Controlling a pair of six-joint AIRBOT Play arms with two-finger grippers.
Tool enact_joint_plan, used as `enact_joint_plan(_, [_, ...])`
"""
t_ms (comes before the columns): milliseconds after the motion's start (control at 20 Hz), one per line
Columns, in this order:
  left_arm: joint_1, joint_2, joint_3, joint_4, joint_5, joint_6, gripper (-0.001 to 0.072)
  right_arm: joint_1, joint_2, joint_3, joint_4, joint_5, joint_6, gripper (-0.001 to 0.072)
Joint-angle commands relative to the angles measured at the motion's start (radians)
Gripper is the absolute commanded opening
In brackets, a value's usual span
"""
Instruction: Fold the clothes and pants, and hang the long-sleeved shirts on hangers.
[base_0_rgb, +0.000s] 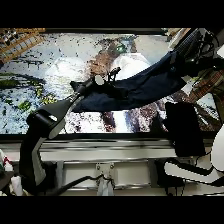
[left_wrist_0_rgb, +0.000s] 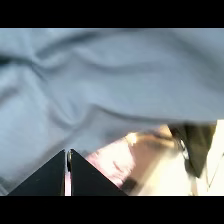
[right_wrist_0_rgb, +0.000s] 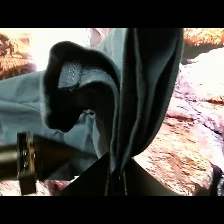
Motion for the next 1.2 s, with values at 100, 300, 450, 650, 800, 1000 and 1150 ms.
enact_joint_plan(100, [0.140, 0.135, 0.001, 0.048, -0.154, 0.050, 0.0033, 0.103, -0.005, 0.001, -0.041, -0.080, 0.128, 0.0031])
enact_joint_plan(300, [0.306, 0.295, -0.019, 0.462, -0.291, -0.006, 0.0019, 0.263, -0.048, 0.001, -0.042, -0.148, 0.222, 0.0031])
enact_joint_plan(450, [0.474, 0.445, -0.135, 0.594, -0.292, -0.064, 0.0019, 0.388, -0.087, 0.003, -0.041, -0.259, 0.301, 0.0031])
enact_joint_plan(650, [0.660, 0.659, -0.383, 0.591, -0.285, -0.062, 0.0019, 0.538, -0.163, 0.003, -0.040, -0.415, 0.388, 0.0030])
enact_joint_plan(800, [0.738, 0.822, -0.568, 0.591, -0.250, -0.040, 0.0019, 0.629, -0.232, 0.003, -0.036, -0.565, 0.411, 0.0030])
enact_joint_plan(1000, [0.756, 0.993, -0.776, 0.591, -0.193, -0.040, 0.0019, 0.740, -0.358, 0.054, -0.029, -0.697, 0.484, 0.0030])
enact_joint_plan(1150, [0.756, 1.048, -0.867, 0.591, -0.179, -0.040, 0.0019, 0.814, -0.472, 0.122, 0.018, -0.734, 0.488, 0.0031])
